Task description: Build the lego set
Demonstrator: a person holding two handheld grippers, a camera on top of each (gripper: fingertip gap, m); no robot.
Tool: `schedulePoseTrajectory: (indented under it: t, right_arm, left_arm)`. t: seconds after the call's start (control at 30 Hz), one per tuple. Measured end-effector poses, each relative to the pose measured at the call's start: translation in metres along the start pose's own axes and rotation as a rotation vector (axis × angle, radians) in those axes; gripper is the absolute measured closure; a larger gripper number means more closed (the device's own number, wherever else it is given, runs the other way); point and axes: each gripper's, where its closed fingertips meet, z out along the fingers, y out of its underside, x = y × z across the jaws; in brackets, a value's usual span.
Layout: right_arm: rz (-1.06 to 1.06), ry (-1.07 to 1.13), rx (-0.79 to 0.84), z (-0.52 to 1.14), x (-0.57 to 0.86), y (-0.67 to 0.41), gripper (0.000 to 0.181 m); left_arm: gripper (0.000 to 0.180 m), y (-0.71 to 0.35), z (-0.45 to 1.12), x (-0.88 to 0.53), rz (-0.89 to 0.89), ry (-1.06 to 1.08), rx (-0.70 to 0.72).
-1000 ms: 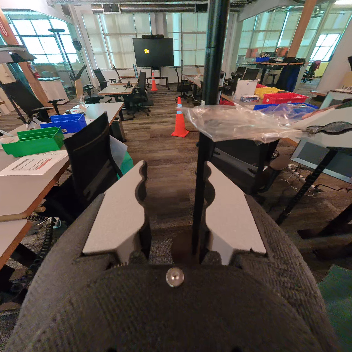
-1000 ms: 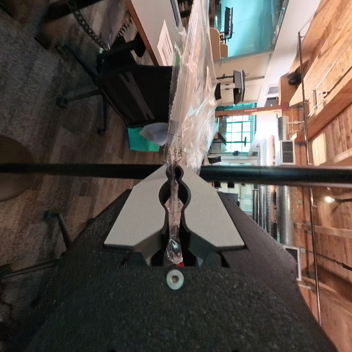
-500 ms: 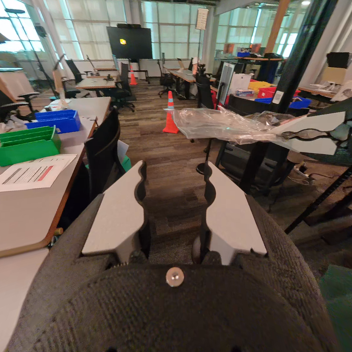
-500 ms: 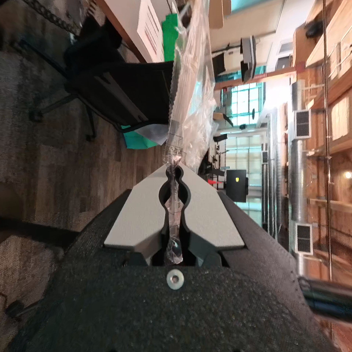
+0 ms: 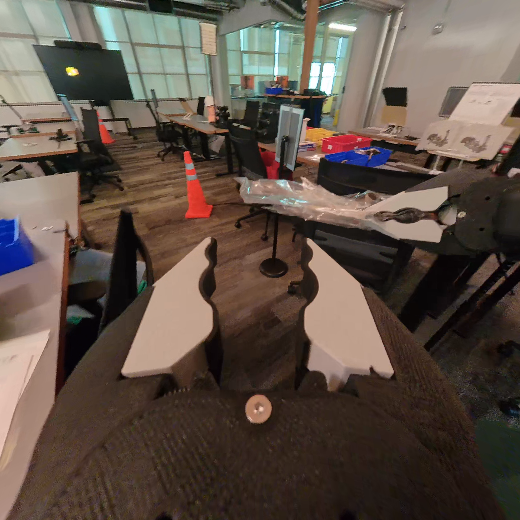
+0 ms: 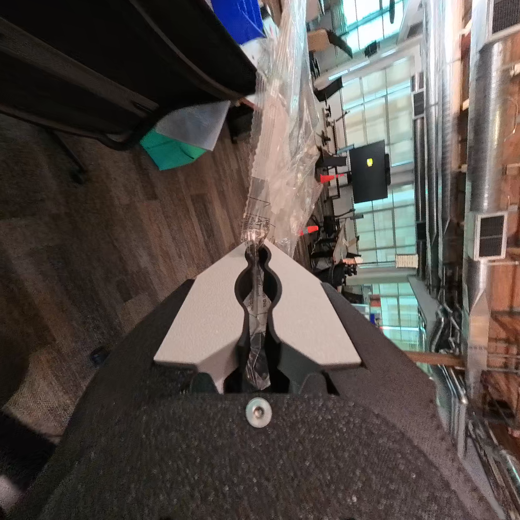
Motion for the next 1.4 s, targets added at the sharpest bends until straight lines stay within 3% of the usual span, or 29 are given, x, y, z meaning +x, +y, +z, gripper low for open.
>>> schedulePoseTrajectory:
  t: [0.2, 0.5, 0.9, 1.4]
  right_arm:
    - [0.112, 0.037, -0.145, 0.100, 0.051, 0.054, 0.181]
    - [0.279, 0.187, -0.406, 0.180, 0.144, 0.154, 0.181]
    - [0.035, 0.281, -0.796, 0.279, 0.281, 0.345, 0.181]
    - [0.016, 0.306, -1.042, 0.363, 0.403, 0.583, 0.181]
  left_arm:
    - [0.120, -0.045, 0.163, -0.045, 0.024, 0.170, 0.049]
    - [0.120, -0.076, 0.381, -0.069, 0.098, 0.487, 0.015]
    - [0.122, -0.094, 0.678, -0.069, 0.144, 0.851, 0.090]
    - [0.120, -0.117, 0.964, -0.003, 0.111, 1.047, 0.073]
